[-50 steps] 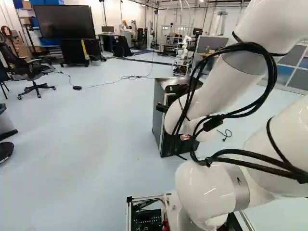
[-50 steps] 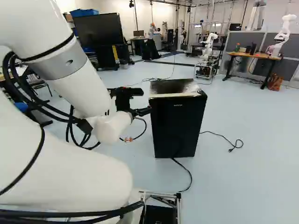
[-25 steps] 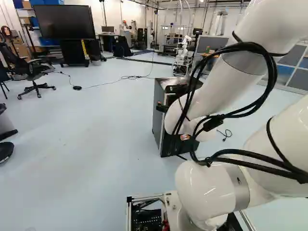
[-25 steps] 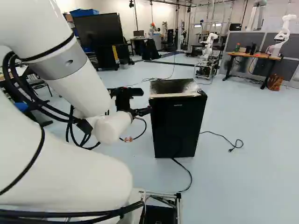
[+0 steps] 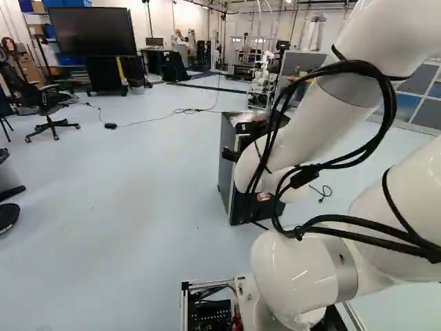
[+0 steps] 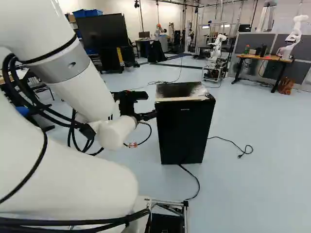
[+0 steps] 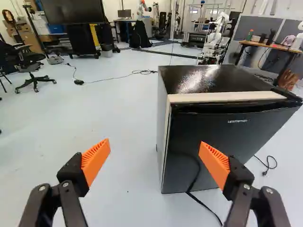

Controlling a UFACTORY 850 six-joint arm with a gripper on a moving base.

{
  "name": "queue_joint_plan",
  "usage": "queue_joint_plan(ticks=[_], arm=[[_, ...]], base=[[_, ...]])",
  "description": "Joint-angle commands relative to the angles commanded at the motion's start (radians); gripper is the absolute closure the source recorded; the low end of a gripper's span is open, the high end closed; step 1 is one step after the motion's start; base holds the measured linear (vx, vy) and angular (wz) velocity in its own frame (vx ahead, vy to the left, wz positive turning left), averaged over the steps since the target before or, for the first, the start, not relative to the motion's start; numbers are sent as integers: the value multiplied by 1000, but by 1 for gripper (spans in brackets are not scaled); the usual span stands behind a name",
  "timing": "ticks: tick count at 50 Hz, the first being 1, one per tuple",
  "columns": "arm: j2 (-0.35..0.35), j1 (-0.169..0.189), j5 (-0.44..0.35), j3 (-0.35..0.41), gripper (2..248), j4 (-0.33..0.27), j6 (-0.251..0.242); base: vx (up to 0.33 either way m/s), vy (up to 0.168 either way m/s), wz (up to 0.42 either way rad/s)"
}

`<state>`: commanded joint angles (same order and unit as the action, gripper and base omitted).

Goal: Grab a drink from the fridge

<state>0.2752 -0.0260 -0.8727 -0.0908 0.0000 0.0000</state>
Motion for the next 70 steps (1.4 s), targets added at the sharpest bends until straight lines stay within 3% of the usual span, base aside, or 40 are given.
queue_joint_plan(ticks=[34, 70], arm=[[-63, -118, 0, -55, 3, 28, 0], [-174, -243, -21, -157, 3, 179, 0]], base=[[0, 0, 0], [0, 0, 0]])
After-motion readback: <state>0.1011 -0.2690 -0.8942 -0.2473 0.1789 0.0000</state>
